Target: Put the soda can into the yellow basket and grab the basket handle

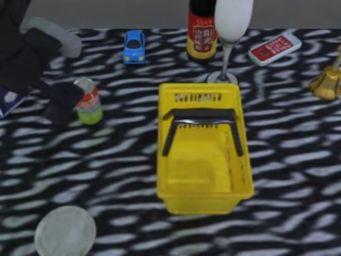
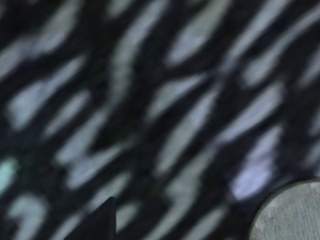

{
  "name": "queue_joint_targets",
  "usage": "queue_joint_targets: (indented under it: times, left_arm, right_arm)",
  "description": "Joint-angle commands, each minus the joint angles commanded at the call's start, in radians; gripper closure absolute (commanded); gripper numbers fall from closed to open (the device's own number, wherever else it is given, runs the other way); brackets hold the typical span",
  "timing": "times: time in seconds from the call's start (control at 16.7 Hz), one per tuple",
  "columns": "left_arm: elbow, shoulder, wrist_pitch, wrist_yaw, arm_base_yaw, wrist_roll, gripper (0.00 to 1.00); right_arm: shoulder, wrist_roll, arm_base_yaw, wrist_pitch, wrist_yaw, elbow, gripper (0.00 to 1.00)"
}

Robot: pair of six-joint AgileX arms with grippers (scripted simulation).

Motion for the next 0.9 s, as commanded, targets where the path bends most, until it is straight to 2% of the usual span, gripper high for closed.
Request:
queue_joint_targets:
  times: [0.24,0.48,0.66,0.9]
  left_arm:
    - [0.362,0.369,-0.168,-0.015,-0.014,0.088,0.00]
    - [0.663,0.628,-0.243,-0.036,-0.014,0.152,0.00]
    - [0.800,0.737,-0.259,-0.049,-0.011,0.180,0.00]
    - [0.840,0.768,-0.261,-0.054,-0.009,0.188,0.00]
  right_arm:
    - [0.000,0.000,0.000,0.000,0.000,0.000,0.00]
    - [0.000,0.000,0.000,0.000,0.000,0.000,0.00]
    - [0.000,0.000,0.000,0.000,0.000,0.000,0.00]
    - [0.000,0.000,0.000,0.000,0.000,0.000,0.00]
